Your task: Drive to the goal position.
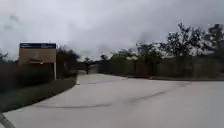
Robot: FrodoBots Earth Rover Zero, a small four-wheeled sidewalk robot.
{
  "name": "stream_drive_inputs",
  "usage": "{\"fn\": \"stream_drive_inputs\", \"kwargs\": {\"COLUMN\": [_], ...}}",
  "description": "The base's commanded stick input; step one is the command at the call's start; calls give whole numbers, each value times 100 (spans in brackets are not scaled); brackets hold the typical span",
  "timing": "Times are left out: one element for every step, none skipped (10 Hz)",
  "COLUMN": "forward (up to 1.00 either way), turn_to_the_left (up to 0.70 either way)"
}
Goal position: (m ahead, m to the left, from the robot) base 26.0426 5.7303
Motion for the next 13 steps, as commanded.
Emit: {"fn": "stream_drive_inputs", "kwargs": {"forward": [85,85,85,85,85,85,85,85,85,85,85,85,85], "turn_to_the_left": [34,32,1,0,0,0,0,0,0,0,0,0,0]}}
